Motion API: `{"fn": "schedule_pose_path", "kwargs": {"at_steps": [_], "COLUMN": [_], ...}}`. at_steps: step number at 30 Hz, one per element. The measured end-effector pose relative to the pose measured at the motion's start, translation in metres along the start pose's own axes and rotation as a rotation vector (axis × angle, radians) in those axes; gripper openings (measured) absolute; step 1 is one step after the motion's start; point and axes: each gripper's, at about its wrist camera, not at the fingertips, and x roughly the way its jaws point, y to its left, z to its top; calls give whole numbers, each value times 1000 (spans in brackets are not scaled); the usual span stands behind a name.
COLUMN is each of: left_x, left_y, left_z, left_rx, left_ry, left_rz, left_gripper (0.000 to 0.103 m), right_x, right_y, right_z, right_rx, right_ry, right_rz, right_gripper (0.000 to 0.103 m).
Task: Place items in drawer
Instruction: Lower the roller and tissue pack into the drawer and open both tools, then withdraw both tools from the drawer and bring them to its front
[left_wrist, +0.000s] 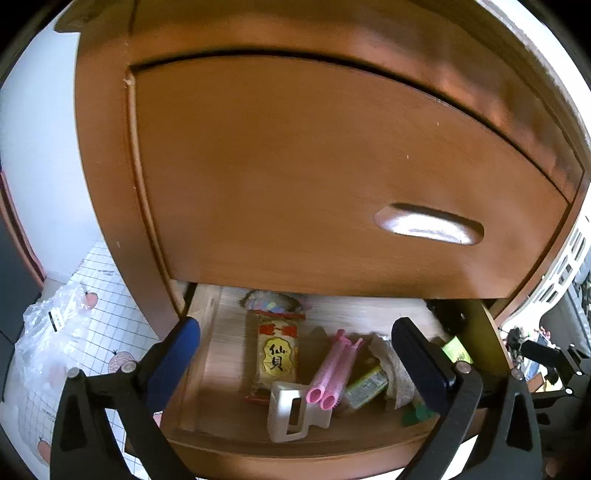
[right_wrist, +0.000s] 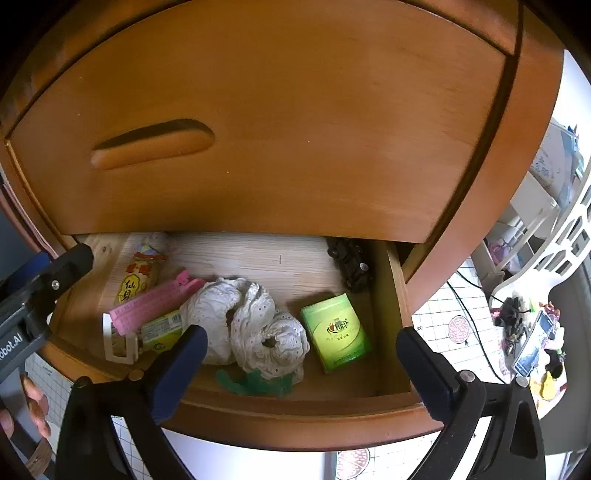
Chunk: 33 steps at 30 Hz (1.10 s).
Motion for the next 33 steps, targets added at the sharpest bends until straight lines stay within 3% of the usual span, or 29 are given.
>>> {"fn": "schedule_pose_path", "kwargs": {"at_steps": [9,21,33], "left_x": [-22,-84,-110], "left_y": [-2,-17,-16], "left_z": [1,3,-45], "left_rx": [6,44,56], "left_ry": [-34,-121,-105], "left_rz": [-16,-47,-81], "left_gripper": [103,103,103], "right_x": [-9,-54,-80], "right_y": [0,-6,-8], "right_z": [-2,-6,-49], "right_rx": [4,16,13], "right_ry": [-8,-76,-110], "right_rz": [-3,-9,0], "right_gripper": [103,103,103]}}
